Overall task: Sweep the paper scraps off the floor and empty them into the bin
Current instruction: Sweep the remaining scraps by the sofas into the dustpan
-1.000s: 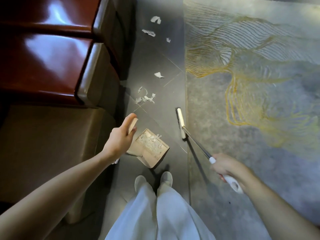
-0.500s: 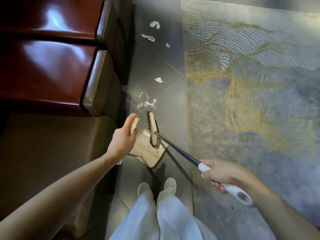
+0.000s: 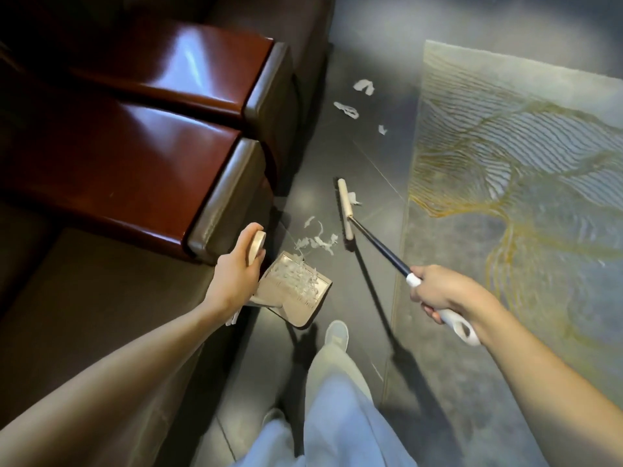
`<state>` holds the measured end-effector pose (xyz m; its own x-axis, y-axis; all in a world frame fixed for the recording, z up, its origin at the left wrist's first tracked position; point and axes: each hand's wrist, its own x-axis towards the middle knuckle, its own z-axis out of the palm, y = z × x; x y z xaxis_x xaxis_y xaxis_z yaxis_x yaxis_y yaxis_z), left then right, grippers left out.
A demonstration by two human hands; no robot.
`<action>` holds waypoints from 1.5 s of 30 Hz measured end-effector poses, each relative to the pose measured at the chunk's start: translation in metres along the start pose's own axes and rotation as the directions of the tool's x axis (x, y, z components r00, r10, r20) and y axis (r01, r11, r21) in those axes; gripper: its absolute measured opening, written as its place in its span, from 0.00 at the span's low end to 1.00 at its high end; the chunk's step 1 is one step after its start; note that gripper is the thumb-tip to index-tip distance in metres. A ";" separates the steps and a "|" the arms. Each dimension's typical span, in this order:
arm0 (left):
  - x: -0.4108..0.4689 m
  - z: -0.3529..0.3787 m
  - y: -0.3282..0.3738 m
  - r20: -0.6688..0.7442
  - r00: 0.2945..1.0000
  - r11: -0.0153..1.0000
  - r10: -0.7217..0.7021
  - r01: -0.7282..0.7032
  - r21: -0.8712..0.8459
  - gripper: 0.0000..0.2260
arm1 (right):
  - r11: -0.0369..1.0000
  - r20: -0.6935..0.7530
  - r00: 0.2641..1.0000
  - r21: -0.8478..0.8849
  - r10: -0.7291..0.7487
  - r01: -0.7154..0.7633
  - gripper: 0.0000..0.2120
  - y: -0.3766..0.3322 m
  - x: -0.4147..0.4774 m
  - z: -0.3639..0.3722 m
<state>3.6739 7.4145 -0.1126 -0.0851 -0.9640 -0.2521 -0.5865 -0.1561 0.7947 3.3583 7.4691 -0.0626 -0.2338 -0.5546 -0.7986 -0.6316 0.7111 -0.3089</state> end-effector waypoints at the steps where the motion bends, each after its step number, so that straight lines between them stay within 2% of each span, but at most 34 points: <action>1: 0.011 0.002 0.005 -0.018 1.000 1.000 -0.013 0.013 0.001 0.16 | 0.998 -0.005 1.000 -0.054 -0.020 0.019 0.12 -0.008 0.019 -0.009; 4: 0.044 0.009 0.018 -0.059 0.997 0.999 -0.046 0.047 0.016 0.17 | 0.967 0.003 0.999 -0.252 -0.043 0.042 0.15 -0.031 0.068 -0.028; 7: 0.069 0.012 0.027 -0.108 0.992 0.997 -0.069 0.072 0.024 0.18 | 0.867 0.052 0.997 -0.495 -0.048 0.067 0.20 -0.051 0.097 -0.038; 10: 0.086 0.022 0.037 -0.165 0.983 0.997 -0.081 0.083 0.006 0.19 | 0.793 0.186 0.979 -0.584 -0.081 0.176 0.29 -0.054 0.104 -0.043; 13: 0.101 0.037 0.053 -0.155 0.986 0.998 -0.068 0.069 -0.001 0.19 | 0.830 0.314 0.948 -0.517 -0.044 0.210 0.26 -0.047 0.091 -0.057; 15: 0.112 0.041 0.063 -0.135 0.990 0.999 -0.047 0.049 0.014 0.19 | 0.851 0.341 0.939 -0.483 -0.034 0.206 0.23 -0.042 0.083 -0.073; 19: 0.130 0.041 0.074 -0.118 0.993 0.999 -0.001 0.005 0.039 0.19 | 0.880 0.348 0.937 -0.435 -0.029 0.189 0.26 -0.034 0.065 -0.098; 22: 0.145 0.043 0.088 -0.112 0.992 0.998 0.058 -0.055 0.026 0.20 | 0.886 0.304 0.952 -0.432 -0.033 0.169 0.31 -0.033 0.059 -0.112; 28: 0.190 0.052 0.120 -0.112 0.983 0.989 0.144 -0.145 0.000 0.20 | 0.937 0.191 0.981 -0.334 -0.041 0.104 0.35 -0.046 0.068 -0.159; 33: 0.244 0.059 0.144 -0.055 0.983 0.985 0.174 -0.173 0.019 0.18 | 0.996 0.084 0.996 -0.083 -0.012 0.019 0.34 -0.059 0.098 -0.196; 37: 0.287 0.062 0.155 0.031 0.986 0.985 0.162 -0.164 0.053 0.19 | 0.996 0.021 0.999 0.081 0.040 -0.042 0.33 -0.072 0.134 -0.226; 41: 0.317 0.062 0.162 0.095 0.985 0.985 0.146 -0.154 0.082 0.20 | 0.994 0.009 0.998 0.090 0.066 -0.067 0.31 -0.089 0.170 -0.248; 45: 0.344 0.065 0.165 0.148 0.979 0.981 0.139 -0.156 0.112 0.20 | 0.995 0.017 0.995 -0.027 0.095 -0.094 0.29 -0.108 0.210 -0.250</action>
<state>3.4955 7.0716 -0.1045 -0.2842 -0.9336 -0.2182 -0.6522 0.0214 0.7577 3.1928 7.1678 -0.0677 -0.2805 -0.4773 -0.8328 -0.6263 0.7485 -0.2181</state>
